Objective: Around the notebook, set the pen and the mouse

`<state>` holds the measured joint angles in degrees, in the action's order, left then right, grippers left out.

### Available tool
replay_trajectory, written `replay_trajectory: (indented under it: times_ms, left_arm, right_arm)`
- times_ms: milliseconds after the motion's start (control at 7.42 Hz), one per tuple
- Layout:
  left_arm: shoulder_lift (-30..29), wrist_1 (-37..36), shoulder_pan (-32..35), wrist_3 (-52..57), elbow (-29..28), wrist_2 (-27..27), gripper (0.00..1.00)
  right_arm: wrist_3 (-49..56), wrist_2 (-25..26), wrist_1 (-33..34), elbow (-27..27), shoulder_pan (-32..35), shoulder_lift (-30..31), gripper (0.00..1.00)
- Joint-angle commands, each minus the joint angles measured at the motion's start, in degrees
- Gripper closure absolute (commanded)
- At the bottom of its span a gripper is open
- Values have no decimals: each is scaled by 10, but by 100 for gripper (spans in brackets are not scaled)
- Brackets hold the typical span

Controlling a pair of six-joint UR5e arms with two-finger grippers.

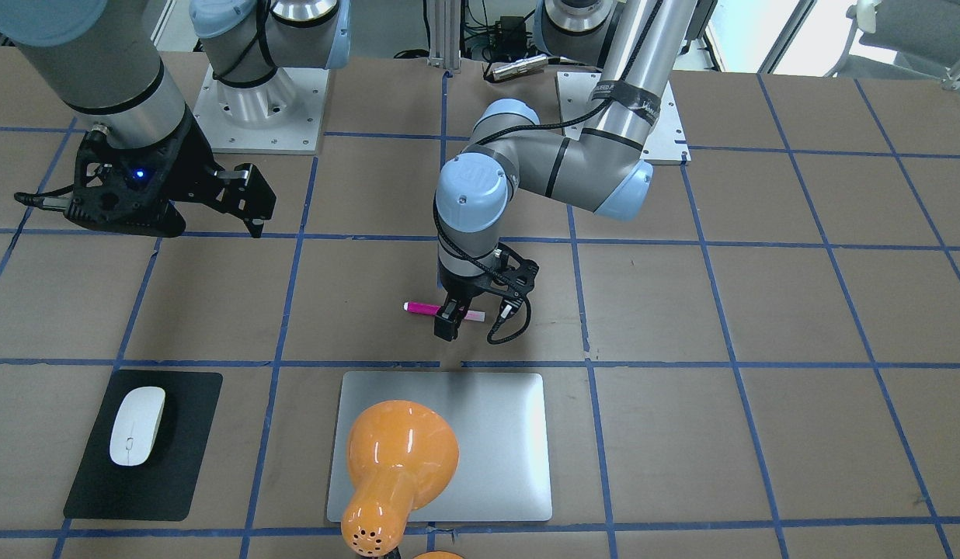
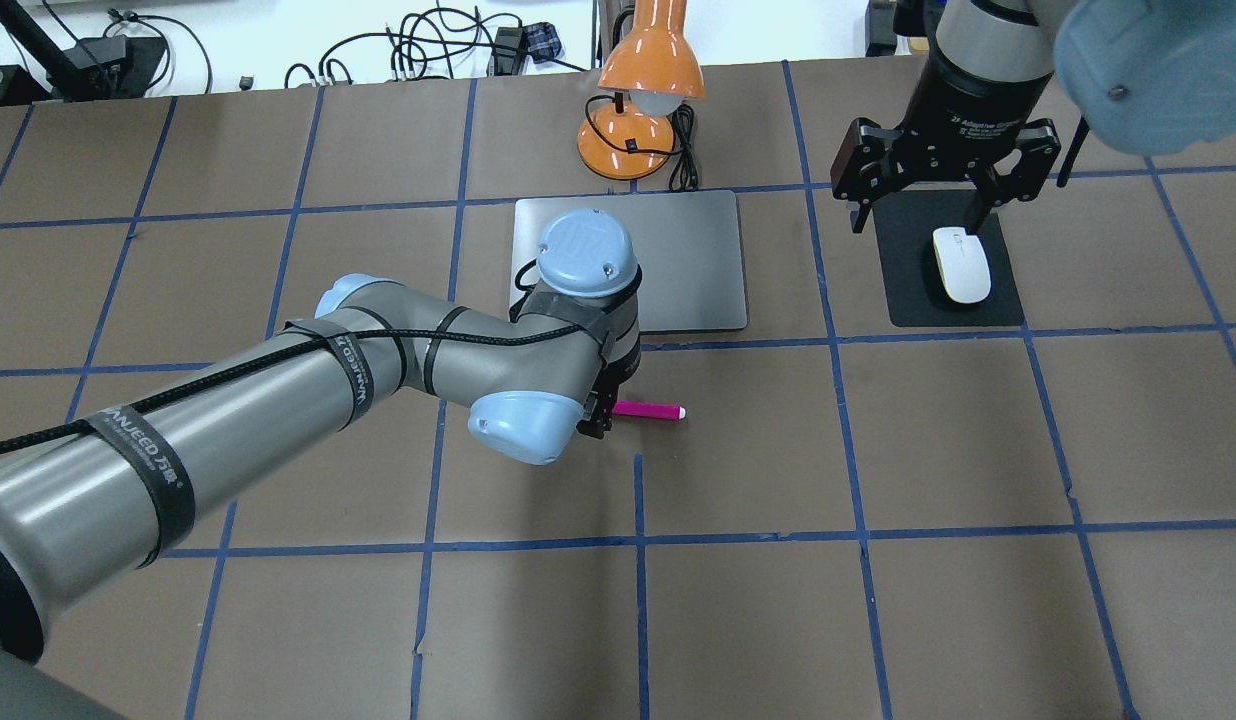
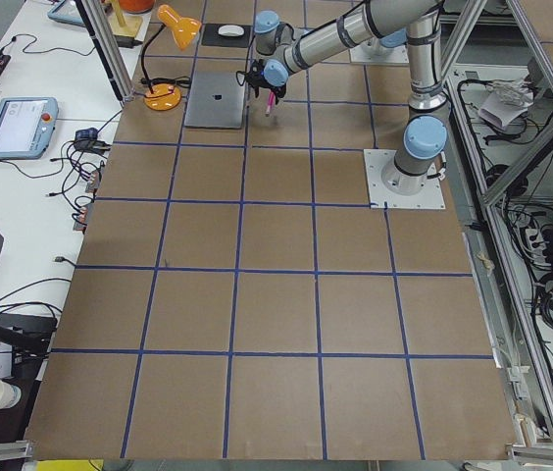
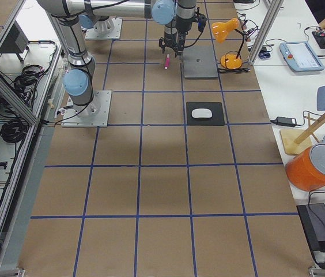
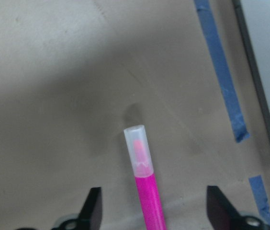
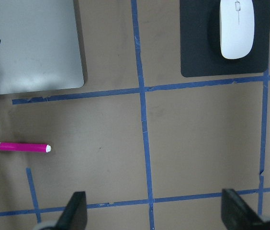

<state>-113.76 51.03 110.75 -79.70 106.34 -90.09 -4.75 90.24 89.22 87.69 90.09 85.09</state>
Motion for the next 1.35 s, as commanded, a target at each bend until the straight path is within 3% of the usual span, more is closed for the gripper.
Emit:
replay_trajectory:
  times_ms: [0,270,674,1213]
  left_arm:
    - [27,50,-42,184,-2,-1,0]
    - [57,52,-62,394,-3,-4,0]
    - [122,142,-130,601,-20,3,0]
    - [160,355,-231,807,-154,0,0]
  right_arm:
    - [4,0,1,0,0,0,0]
    - [3,-1,1,0,0,0,0]
    - [3,-1,0,0,0,0,0]
    - [0,-2,0,0,0,-1,0]
